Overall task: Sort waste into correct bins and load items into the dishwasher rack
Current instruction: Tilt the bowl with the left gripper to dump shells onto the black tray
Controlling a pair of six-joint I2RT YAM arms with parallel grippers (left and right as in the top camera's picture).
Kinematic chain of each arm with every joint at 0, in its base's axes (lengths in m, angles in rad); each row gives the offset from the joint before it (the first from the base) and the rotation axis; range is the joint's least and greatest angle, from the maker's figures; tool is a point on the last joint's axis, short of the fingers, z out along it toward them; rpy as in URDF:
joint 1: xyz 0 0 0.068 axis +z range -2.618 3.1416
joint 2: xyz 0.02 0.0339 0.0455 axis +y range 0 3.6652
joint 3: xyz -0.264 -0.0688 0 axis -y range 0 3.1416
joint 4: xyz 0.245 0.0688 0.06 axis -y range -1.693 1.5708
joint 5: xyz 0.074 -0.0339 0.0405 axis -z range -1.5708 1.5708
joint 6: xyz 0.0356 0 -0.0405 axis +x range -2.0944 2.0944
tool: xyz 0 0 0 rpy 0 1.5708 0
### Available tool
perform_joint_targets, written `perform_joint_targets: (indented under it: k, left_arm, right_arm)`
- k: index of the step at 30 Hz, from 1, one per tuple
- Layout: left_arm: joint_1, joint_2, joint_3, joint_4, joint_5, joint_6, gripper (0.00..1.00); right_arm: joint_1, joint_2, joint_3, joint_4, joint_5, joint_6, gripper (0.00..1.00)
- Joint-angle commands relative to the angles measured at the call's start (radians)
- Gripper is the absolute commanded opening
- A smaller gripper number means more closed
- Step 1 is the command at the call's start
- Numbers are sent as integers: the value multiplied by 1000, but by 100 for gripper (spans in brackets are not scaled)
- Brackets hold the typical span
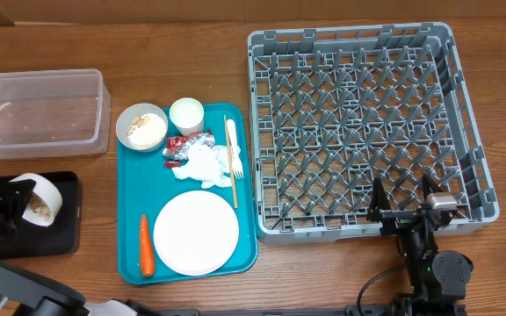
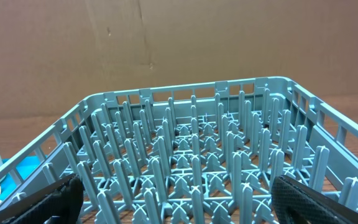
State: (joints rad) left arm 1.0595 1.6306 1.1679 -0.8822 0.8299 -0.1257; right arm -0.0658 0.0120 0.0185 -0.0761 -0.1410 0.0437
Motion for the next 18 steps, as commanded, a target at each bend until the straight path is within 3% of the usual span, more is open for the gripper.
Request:
perform_joint_targets:
  k: [1, 13, 18]
  left_arm:
    - [39, 47, -7, 4, 151, 39, 4]
    - [127, 141, -8, 5, 423, 150, 4]
    - [159, 146, -8, 3, 467, 165, 4]
  right_arm:
    - [-8, -9, -10, 3, 8, -7, 100]
    - [-8, -9, -10, 3, 8, -7, 100]
    - [-8, -9, -10, 3, 8, -7, 100]
